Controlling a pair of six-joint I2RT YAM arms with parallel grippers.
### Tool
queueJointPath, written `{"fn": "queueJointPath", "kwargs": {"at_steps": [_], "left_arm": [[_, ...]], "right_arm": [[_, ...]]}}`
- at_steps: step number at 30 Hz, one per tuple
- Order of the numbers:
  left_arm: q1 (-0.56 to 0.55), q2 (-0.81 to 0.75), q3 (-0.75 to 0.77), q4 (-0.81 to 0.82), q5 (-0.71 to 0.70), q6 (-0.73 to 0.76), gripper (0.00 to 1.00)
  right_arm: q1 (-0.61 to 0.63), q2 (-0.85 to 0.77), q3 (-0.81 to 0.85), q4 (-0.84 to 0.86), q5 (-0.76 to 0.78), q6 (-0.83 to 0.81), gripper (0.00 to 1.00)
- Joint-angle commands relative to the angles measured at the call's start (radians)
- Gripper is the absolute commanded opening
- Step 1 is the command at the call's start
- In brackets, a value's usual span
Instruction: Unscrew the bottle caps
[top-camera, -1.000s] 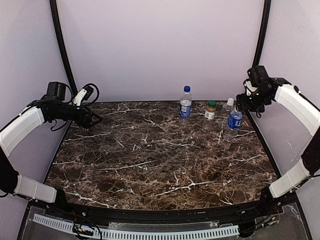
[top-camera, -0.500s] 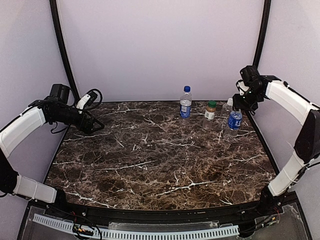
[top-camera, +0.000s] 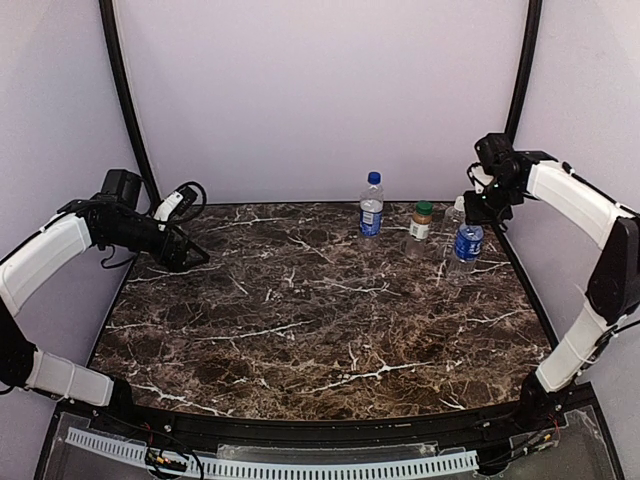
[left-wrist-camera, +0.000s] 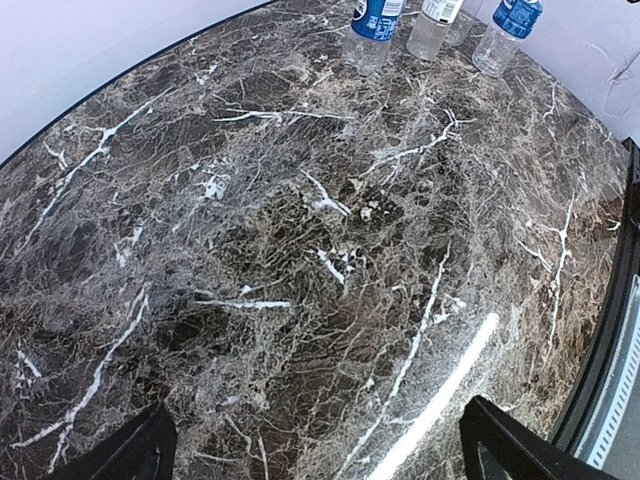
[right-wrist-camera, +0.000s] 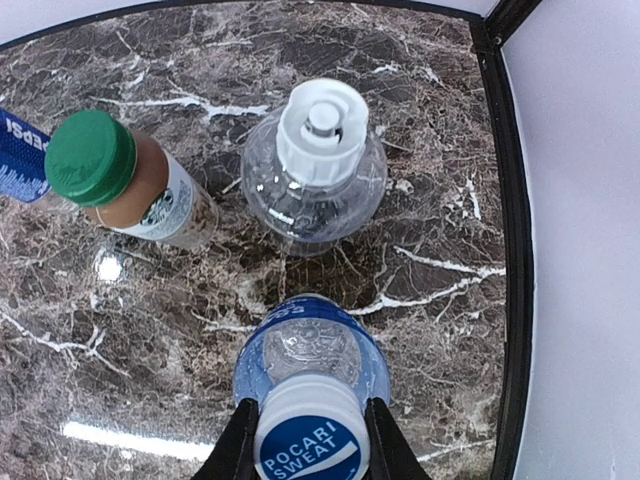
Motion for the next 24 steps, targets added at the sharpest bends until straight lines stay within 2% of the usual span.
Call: {"fn": "queueJointPath", "kwargs": {"at_steps": [1,3,6,8,10,12,15,17,24], "left_arm": [[-0.012,-0.001,0.046,-0.083,0.043,0.028,1.00],[-0.018,0.003,0.071,-0.115,0.062,0.032,1.00],[-0.038,0.013,0.119,-0.186,0.098,0.048,1.00],[-0.063,0.019,0.160,-0.224,0.103,0.057,1.00],[-0.095,0.027,0.205,-0.258,0.087,0.063,0.97],[-0.134,0.037,0.260,-0.276,0.048,0.059,0.95],[-0.206,0.048,0.354,-0.281,-0.014,0.046,0.98],[-0.260,0.054,0.414,-0.296,-0.042,0.056,0.99],[-0.473,0.076,0.538,-0.385,-0.186,0.169,0.99]], "right_arm": [[0.045,-0.081,0.042,-0.123,0.028,0.016,0.00],[0.082,-0.116,0.066,-0.183,0.000,0.022,0.00],[0.163,-0.168,0.105,-0.227,-0.180,0.031,0.00],[0.234,-0.203,0.118,-0.192,-0.314,0.059,0.00],[0.325,-0.234,0.100,-0.087,-0.425,0.111,0.00],[0.395,-0.262,0.037,0.098,-0.492,0.190,0.00],[0.485,-0.276,-0.078,0.442,-0.543,0.310,0.00],[0.535,-0.245,-0.101,0.606,-0.561,0.371,0.00],[0.687,-0.044,0.061,0.754,-0.540,0.385,0.00]]}}
